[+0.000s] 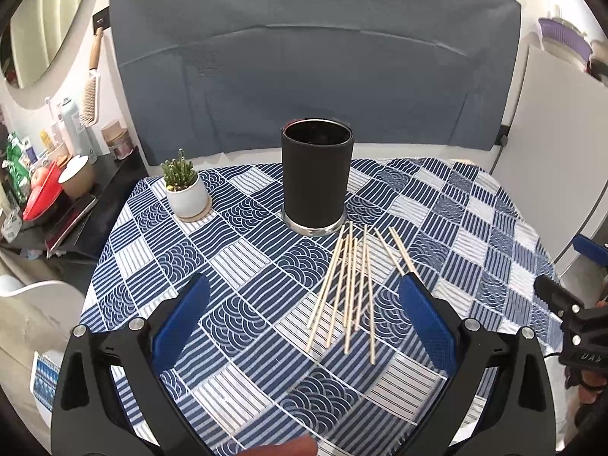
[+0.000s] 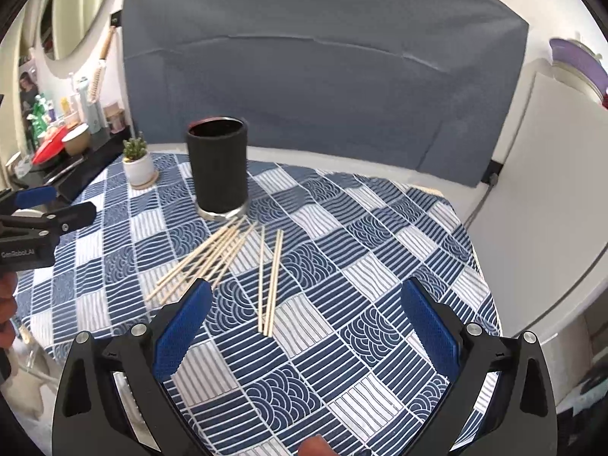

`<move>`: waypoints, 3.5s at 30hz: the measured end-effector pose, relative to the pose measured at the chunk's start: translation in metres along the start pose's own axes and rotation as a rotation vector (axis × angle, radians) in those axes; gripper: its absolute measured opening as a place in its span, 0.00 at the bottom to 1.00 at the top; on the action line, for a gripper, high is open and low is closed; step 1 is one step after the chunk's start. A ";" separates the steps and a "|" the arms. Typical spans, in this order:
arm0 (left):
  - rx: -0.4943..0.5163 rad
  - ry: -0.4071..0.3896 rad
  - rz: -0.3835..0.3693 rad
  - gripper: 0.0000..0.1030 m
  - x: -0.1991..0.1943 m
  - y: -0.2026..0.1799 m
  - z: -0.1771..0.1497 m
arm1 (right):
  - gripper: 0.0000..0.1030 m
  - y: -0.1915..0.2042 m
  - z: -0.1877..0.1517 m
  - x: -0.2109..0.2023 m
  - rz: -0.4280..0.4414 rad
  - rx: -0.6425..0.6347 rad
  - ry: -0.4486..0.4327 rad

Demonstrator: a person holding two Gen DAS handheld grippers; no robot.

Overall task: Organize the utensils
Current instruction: 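Lower the left tool onto one wooden skewer and close it while the right tool grasps another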

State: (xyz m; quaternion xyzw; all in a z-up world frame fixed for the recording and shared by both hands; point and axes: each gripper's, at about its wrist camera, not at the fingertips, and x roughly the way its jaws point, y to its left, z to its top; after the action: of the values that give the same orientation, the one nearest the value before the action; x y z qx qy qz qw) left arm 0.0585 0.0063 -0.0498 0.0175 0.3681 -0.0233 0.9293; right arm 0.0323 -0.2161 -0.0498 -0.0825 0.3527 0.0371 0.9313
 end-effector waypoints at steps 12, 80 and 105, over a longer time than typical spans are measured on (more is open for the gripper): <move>0.056 0.126 -0.035 0.94 0.079 0.002 0.006 | 0.93 -0.005 0.007 0.085 -0.032 0.043 0.154; 0.215 0.509 -0.128 0.96 0.280 -0.003 0.008 | 0.93 -0.012 0.009 0.267 0.053 0.091 0.548; 0.224 0.379 -0.157 0.94 0.250 0.011 -0.011 | 0.94 0.020 0.008 0.261 0.066 0.067 0.546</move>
State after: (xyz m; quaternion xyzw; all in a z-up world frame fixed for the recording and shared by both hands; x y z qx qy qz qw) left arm 0.2340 0.0107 -0.2291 0.0960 0.5312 -0.1325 0.8313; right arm 0.2307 -0.1919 -0.2197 -0.0469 0.5942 0.0322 0.8023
